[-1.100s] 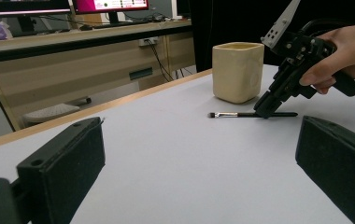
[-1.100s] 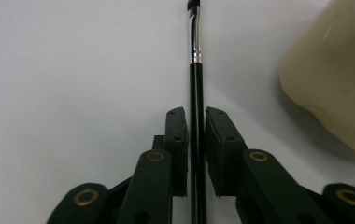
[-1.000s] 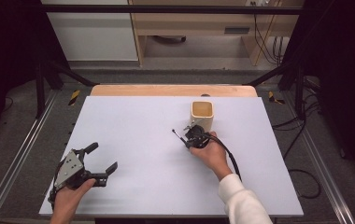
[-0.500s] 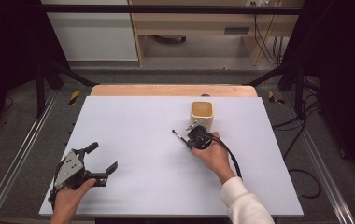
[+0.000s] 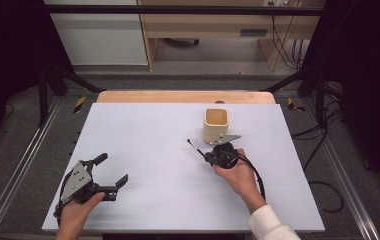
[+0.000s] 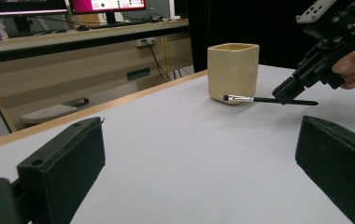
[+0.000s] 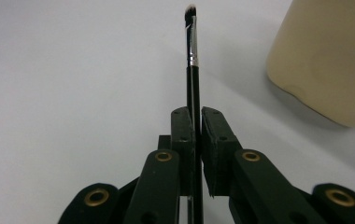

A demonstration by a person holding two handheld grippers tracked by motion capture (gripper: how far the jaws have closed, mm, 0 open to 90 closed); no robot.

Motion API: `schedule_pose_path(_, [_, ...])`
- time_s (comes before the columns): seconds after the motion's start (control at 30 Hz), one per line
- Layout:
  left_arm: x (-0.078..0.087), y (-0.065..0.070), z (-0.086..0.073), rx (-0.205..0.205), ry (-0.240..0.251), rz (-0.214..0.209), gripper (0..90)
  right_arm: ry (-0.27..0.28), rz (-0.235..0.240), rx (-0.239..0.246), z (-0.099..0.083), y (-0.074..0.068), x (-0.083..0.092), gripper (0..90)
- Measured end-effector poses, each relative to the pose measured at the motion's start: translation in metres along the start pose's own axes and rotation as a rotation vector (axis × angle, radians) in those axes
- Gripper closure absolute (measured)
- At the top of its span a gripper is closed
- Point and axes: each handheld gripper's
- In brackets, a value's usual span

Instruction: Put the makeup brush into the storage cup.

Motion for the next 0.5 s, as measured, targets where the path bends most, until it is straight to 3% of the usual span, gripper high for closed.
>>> schedule_pose_path(0.33, [-0.002, 0.004, -0.001, -0.009, -0.022, -0.001, 1.3, 0.095, -0.012, 0.026, -0.01, -0.007, 0.021, 83.8])
schedule_pose_path(0.5, [-0.004, 0.005, -0.001, -0.001, -0.02, 0.002, 1.5, 0.155, -0.055, 0.052, -0.017, -0.012, 0.031, 83.8])
Point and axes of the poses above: each handheld gripper's, and its own axes: x roughly backward along the jaws, z roughly out of its top, y roughly to its right, and after that the axes turned 9 degrees about x, right-handed
